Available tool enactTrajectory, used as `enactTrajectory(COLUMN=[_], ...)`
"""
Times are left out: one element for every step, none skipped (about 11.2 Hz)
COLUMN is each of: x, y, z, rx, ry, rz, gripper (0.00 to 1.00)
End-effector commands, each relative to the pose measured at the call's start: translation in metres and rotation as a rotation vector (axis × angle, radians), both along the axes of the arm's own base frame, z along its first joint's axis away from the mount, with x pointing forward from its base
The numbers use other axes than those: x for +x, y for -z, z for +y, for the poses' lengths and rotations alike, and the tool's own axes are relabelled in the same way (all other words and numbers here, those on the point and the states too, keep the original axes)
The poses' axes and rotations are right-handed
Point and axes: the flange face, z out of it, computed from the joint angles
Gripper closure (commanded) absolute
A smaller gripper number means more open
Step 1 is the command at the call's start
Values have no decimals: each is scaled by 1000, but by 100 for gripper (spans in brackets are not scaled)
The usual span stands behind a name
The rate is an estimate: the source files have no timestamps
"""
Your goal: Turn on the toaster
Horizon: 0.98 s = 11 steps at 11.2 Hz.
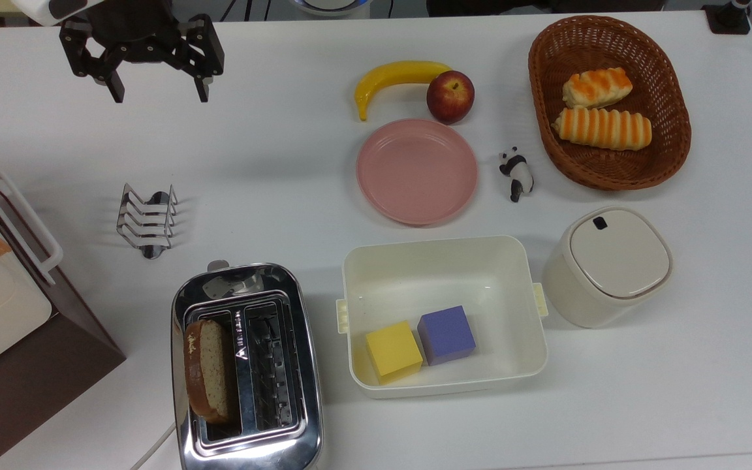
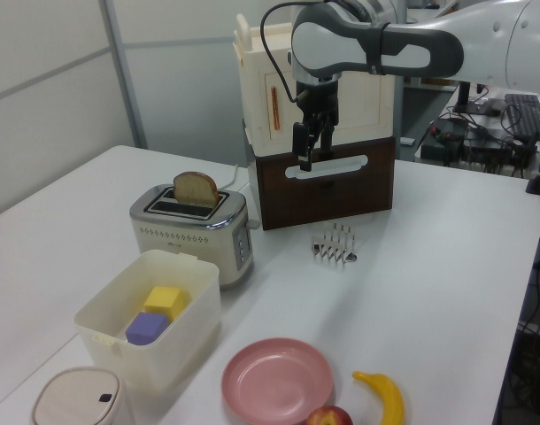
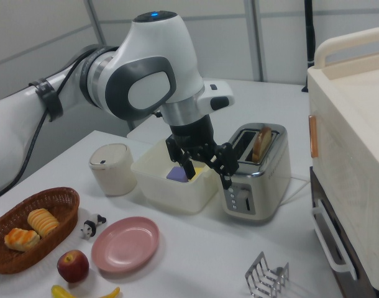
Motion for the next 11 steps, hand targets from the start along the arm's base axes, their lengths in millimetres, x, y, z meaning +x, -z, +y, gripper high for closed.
enactTrajectory(x=[-10, -9, -10, -10, -10, -10, -10, -10, -10, -10, -9], y=[-1, 0, 0, 0, 1, 1, 1, 1, 2, 3, 4], z=[3, 5, 5, 4, 5, 5, 5, 6, 5, 6, 7], rx=[-8, -5, -5, -4, -4, -3, -2, -2, -1, 0, 1], ry=[-13, -13, -12, -12, -14, -14, -17, -26, -25, -24, -18], rz=[19, 21, 23, 26, 27, 26, 29, 29, 29, 32, 33], gripper=[0, 0, 0, 0, 0, 0, 0, 0, 0, 0, 0])
